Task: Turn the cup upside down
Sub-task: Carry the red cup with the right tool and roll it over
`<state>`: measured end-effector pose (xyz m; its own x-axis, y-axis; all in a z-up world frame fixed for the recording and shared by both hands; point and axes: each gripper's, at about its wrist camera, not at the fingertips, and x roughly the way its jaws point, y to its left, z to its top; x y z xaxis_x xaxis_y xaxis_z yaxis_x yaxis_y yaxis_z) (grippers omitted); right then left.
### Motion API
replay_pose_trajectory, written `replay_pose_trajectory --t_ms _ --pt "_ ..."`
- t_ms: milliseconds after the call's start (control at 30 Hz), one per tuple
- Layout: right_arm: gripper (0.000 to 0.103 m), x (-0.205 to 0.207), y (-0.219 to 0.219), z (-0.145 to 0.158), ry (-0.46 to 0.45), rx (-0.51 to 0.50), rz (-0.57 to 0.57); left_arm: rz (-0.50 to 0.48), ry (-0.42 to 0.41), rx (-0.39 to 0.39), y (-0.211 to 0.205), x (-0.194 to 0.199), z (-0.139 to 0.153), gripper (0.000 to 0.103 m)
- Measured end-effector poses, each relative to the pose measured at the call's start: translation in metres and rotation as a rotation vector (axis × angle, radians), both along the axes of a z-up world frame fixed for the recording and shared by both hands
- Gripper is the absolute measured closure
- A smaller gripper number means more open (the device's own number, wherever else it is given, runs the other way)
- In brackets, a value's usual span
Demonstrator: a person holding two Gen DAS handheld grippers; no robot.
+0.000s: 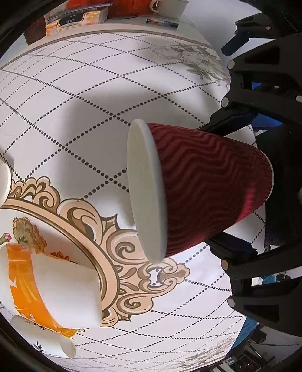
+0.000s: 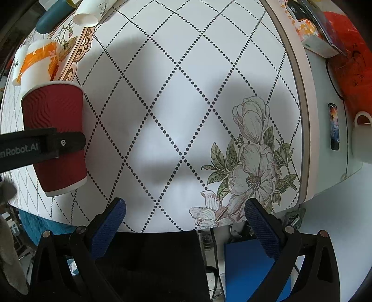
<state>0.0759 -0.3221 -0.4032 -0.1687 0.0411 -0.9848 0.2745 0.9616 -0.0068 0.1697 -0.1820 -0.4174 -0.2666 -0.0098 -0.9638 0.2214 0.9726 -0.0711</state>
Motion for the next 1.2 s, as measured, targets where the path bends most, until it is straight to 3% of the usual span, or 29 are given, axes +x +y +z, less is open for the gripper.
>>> replay_pose_trajectory --t_ms 200,267,300,667,900,1200 --pt "0.0 0.006 -0.003 0.003 -0.002 -0.003 -0.003 0.004 0.008 0.012 -0.007 0.004 -0.012 0.029" --pt "0.0 0.005 -0.004 0.003 -0.003 -0.002 -0.006 0.007 0.017 0.009 -0.01 0.003 -0.017 0.014" --pt "0.0 0.006 -0.004 0.003 -0.003 -0.003 -0.008 0.003 0.015 0.014 -0.011 0.004 -0.018 0.013" --pt "0.0 0.01 -0.009 0.009 -0.004 -0.004 -0.024 0.01 -0.017 0.023 -0.003 0.015 -0.021 0.013" --pt "0.0 0.013 -0.008 0.027 -0.037 0.018 -0.017 0.037 -0.108 -0.031 0.021 0.019 0.029 0.013" --pt "0.0 0.033 0.025 0.075 -0.118 0.084 0.05 0.151 -0.23 -0.04 0.09 0.004 0.103 0.013"
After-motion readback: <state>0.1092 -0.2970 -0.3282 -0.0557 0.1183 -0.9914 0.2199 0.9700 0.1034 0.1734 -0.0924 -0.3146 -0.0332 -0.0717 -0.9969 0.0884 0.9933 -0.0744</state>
